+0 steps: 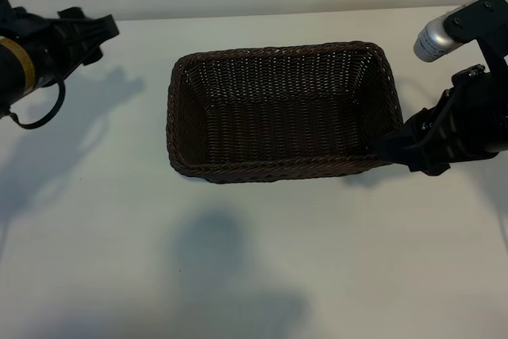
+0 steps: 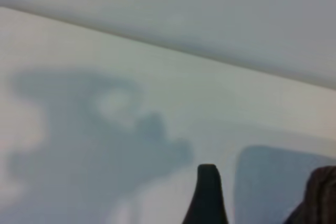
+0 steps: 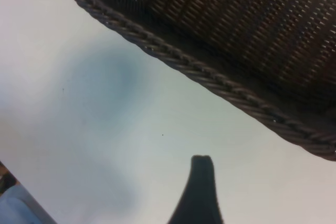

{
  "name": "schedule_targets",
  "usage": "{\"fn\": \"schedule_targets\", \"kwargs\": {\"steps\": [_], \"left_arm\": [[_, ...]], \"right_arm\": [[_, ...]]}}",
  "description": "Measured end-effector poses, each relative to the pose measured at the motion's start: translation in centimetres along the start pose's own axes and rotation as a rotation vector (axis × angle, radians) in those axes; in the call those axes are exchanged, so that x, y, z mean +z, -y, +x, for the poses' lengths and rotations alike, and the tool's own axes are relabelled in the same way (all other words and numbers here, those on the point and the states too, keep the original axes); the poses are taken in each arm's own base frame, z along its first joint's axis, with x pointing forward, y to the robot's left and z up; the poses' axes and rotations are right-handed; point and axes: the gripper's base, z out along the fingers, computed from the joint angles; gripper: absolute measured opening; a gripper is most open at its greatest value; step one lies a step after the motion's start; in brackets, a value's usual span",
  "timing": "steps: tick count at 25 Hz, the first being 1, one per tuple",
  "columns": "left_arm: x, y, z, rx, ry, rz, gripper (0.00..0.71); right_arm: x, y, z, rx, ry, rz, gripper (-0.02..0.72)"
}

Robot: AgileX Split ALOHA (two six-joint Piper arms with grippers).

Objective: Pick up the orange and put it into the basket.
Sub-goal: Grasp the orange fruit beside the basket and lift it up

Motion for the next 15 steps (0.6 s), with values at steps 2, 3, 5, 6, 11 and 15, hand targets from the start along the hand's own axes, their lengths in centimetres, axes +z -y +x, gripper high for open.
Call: {"fn": "schedule_targets", "kwargs": {"steps": [2, 3, 5, 6, 11, 15], "left_arm": [[-0.2, -0.2, 0.0, 0.030, -0.016, -0.030, 0.594], [-0.2, -0.3, -0.1, 0.046, -0.031, -0.051, 0.594], [-0.5, -0.3, -0.7, 0.096, -0.059, -0.086, 0.594], [-0.7, -0.2, -1.1, 0.105, -0.076, -0.099, 0.594], [-2.1, 1.0, -4.0, 0.254, -0.119, -0.112, 0.594], [-3.7, 0.8, -5.8, 0.330, -0.075, -0.148, 0.594]], "right_arm": [[0.0, 0.0, 0.0, 0.000, 0.000, 0.000, 0.593], [0.0, 0.0, 0.0, 0.000, 0.000, 0.000, 0.593], [0.0, 0.0, 0.0, 0.000, 0.000, 0.000, 0.593], [0.0, 0.0, 0.0, 0.000, 0.000, 0.000, 0.593], [0.0, 0.0, 0.0, 0.000, 0.000, 0.000, 0.593], [0.0, 0.0, 0.0, 0.000, -0.001, -0.001, 0.593]]}}
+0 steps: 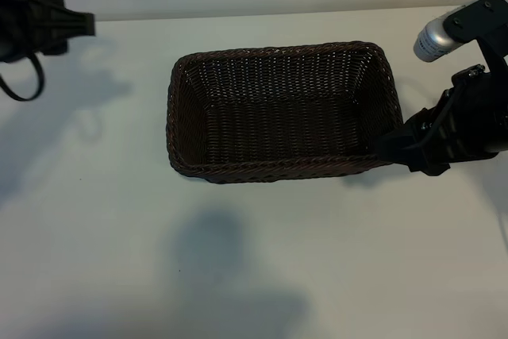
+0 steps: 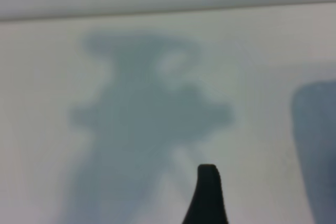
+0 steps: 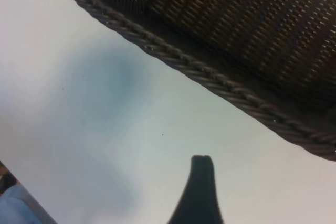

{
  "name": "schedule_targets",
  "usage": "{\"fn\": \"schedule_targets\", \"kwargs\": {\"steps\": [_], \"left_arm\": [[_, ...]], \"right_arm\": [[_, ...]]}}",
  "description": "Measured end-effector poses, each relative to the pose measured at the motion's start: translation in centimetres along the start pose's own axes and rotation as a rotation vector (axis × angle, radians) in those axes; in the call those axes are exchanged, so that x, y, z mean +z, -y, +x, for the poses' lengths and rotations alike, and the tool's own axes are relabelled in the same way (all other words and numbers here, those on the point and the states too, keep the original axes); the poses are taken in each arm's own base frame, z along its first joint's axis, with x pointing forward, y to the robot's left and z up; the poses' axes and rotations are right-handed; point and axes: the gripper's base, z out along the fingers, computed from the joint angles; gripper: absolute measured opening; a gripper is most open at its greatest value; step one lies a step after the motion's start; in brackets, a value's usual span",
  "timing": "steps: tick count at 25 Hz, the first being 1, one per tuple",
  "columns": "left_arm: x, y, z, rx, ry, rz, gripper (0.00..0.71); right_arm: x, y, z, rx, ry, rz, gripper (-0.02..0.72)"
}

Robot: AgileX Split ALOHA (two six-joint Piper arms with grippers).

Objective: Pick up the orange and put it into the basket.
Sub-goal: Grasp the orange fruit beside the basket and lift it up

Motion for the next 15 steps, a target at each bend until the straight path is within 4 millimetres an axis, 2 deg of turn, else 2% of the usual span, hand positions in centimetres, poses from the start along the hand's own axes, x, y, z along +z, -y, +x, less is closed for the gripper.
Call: {"fn": "schedule_targets", "kwargs": {"steps": [5, 15], "left_arm": [[-2.9, -3.4, -0.5, -0.033, 0.047, -0.117, 0.594], [-7.9, -9.7, 0.7, -0.136, 0.013, -0.202, 0.594]], "right_arm": [[0.0, 0.0, 0.0, 0.000, 0.000, 0.000, 0.593], [0.0, 0.0, 0.0, 0.000, 0.000, 0.000, 0.593]]}}
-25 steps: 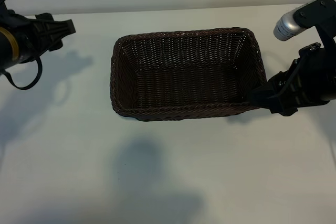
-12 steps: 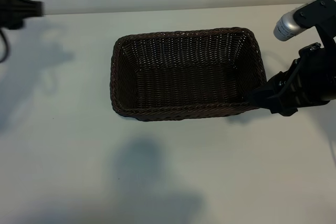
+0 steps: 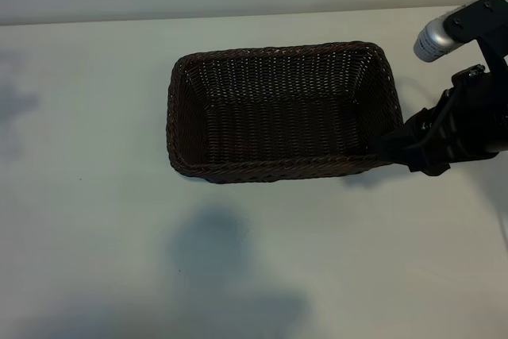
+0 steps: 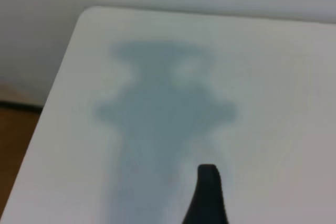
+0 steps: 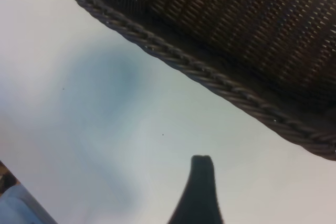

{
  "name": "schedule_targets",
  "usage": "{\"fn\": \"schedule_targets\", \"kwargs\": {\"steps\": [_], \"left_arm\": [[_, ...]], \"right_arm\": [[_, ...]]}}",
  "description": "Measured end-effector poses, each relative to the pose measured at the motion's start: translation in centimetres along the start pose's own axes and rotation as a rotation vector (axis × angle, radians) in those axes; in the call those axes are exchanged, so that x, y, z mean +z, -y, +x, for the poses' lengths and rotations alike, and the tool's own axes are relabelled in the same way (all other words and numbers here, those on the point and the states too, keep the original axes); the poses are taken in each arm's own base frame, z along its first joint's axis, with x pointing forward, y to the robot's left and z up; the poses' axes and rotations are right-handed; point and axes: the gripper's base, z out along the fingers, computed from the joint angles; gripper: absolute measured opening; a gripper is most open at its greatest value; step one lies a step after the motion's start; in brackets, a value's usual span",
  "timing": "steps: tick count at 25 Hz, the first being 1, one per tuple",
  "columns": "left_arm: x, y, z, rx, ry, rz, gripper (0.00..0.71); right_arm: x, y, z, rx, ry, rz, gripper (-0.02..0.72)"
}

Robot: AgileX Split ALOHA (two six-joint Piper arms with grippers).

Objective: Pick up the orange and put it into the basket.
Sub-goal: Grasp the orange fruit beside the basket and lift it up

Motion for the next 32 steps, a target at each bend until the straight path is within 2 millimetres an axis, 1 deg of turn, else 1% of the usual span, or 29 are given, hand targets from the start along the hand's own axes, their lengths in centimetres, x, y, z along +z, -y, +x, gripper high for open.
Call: {"fn": "schedule_targets", "kwargs": {"steps": [3, 9, 11, 14, 16, 21, 28, 30, 32], "left_arm": [[-0.9, -0.9, 0.2, -0.037, 0.003, 0.021, 0.594], [-2.4, -1.2, 0.7, -0.038, -0.004, 0.027, 0.594], [-3.3, -1.4, 1.0, -0.039, 0.014, 0.024, 0.594], [-5.0, -1.5, 1.7, -0.041, 0.062, 0.022, 0.594], [-7.0, -1.7, 2.7, -0.044, 0.114, 0.021, 0.594], [-8.5, -1.9, 5.9, -0.045, 0.125, 0.009, 0.594], [-12.6, -2.4, 10.2, -0.054, 0.261, -0.018, 0.581], [-13.0, -2.4, 10.9, -0.052, 0.279, -0.002, 0.576], [-12.7, -2.2, 11.2, -0.035, 0.273, 0.036, 0.574]], "right_arm": [[0.0, 0.0, 0.0, 0.000, 0.000, 0.000, 0.593], [0.0, 0.0, 0.0, -0.001, 0.000, 0.000, 0.593], [0.0, 0.0, 0.0, -0.001, 0.000, 0.000, 0.593], [0.0, 0.0, 0.0, -0.001, 0.000, 0.000, 0.593], [0.0, 0.0, 0.0, -0.001, 0.000, 0.000, 0.593], [0.0, 0.0, 0.0, 0.000, 0.000, 0.000, 0.593], [0.0, 0.0, 0.0, 0.000, -0.001, -0.001, 0.593], [0.0, 0.0, 0.0, 0.000, -0.001, -0.001, 0.593], [0.0, 0.0, 0.0, 0.000, -0.001, -0.001, 0.593]]}}
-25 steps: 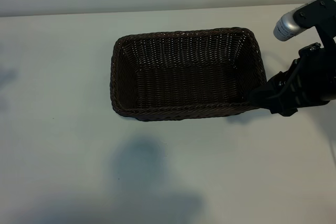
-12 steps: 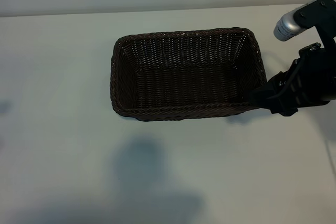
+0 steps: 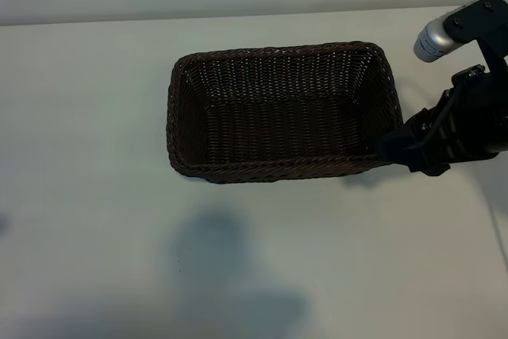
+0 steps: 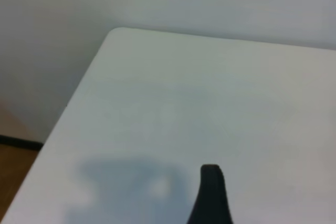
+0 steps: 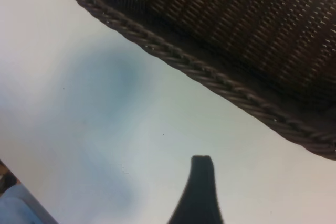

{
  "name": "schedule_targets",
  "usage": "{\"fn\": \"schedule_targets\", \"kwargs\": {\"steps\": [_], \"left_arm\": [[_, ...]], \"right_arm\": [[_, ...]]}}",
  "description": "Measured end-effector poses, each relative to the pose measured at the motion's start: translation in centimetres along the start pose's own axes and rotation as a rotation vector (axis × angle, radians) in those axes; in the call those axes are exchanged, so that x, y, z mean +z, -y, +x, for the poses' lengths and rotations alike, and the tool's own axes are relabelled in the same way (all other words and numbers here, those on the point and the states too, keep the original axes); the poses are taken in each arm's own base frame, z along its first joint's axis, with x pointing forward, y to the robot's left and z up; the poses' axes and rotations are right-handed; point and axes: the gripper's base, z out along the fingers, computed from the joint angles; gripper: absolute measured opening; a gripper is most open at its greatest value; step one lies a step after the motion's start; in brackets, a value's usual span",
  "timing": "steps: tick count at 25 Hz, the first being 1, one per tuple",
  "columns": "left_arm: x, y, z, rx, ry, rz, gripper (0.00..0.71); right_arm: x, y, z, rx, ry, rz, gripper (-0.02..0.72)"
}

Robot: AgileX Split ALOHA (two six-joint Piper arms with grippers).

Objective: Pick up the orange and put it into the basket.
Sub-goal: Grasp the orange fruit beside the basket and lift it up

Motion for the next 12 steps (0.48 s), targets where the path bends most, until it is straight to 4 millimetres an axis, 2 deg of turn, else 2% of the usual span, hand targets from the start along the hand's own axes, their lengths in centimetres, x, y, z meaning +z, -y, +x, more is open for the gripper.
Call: {"fn": "schedule_targets", "kwargs": {"steps": [6, 12], "left_arm": [[-0.5, 0.5, 0.8, 0.020, -0.012, 0.110, 0.573], [-2.0, 0.1, 4.0, 0.020, -0.013, 0.121, 0.573]], "right_arm": [[0.0, 0.0, 0.0, 0.000, -0.001, -0.001, 0.593], [0.0, 0.0, 0.0, 0.000, -0.002, -0.001, 0.593]]}}
